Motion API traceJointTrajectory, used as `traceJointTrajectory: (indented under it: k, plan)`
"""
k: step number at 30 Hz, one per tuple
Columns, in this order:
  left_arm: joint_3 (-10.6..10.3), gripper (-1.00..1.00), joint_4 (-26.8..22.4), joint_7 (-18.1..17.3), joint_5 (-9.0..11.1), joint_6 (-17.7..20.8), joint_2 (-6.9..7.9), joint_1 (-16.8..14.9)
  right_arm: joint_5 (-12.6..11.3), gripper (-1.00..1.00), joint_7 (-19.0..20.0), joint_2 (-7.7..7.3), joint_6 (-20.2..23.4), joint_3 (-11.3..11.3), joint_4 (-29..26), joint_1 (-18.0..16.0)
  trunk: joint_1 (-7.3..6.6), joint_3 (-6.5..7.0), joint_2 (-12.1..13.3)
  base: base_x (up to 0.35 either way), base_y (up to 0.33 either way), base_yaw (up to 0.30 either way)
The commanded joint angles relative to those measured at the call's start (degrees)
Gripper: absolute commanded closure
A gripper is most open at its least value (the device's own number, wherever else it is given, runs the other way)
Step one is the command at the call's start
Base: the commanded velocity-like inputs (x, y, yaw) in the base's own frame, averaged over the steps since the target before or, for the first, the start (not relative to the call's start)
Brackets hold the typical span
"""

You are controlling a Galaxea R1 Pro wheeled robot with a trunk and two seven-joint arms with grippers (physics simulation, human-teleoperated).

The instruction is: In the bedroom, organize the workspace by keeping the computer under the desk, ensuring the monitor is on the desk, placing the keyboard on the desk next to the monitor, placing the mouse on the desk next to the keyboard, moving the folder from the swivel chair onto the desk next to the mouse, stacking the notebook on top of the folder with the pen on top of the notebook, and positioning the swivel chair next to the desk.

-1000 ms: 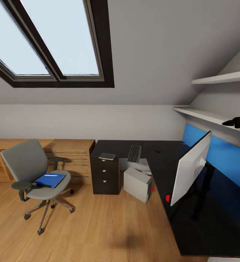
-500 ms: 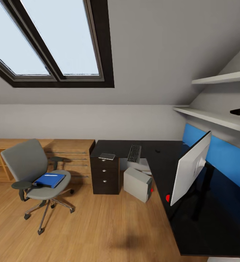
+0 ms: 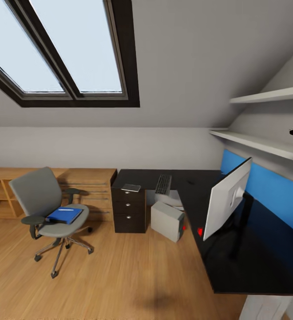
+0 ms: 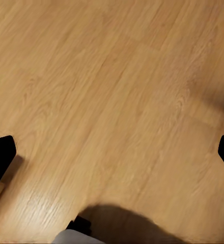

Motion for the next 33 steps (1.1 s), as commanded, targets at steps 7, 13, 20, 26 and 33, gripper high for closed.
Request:
traceJointTrajectory:
  k: [7, 13, 20, 26, 33]
  plan:
    - [-0.39, -1.0, 0.08, 0.51, 0.3, 0.05, -0.13, 0.01, -0.15, -1.0, -0.07, 2.56, 0.28, 0.25, 3.19, -0.05, -0.01, -0.03, -0.06, -0.335, 0.0, 0.0]
    - [-0.39, -1.0, 0.09, 0.51, 0.3, 0.04, -0.08, -0.02, -0.24, -1.0, 0.12, 7.62, -0.1, 0.38, 5.13, 5.31, -0.01, -0.03, -0.06, -0.337, 0.0, 0.0]
    - [-0.4, -1.0, 0.09, 0.51, 0.29, 0.12, -0.08, -0.02, 0.0, -1.0, -0.31, 11.23, -2.02, 0.26, 7.0, 7.28, -0.01, -0.24, -0.06, -0.334, 0.0, 0.045]
    - [-0.39, -1.0, 0.09, 0.51, 0.29, 0.11, -0.08, -0.02, 0.01, -1.0, -0.36, 11.46, -1.83, 0.22, 7.42, 7.33, -0.01, -0.67, -0.06, -0.249, 0.0, 0.123]
    - [-0.33, -1.0, 0.09, 0.51, 0.29, 0.11, -0.08, -0.02, 0.01, -1.0, -0.39, 11.38, -1.66, 0.02, 13.28, 7.34, -0.01, -1.23, -0.06, -0.029, 0.0, 0.117]
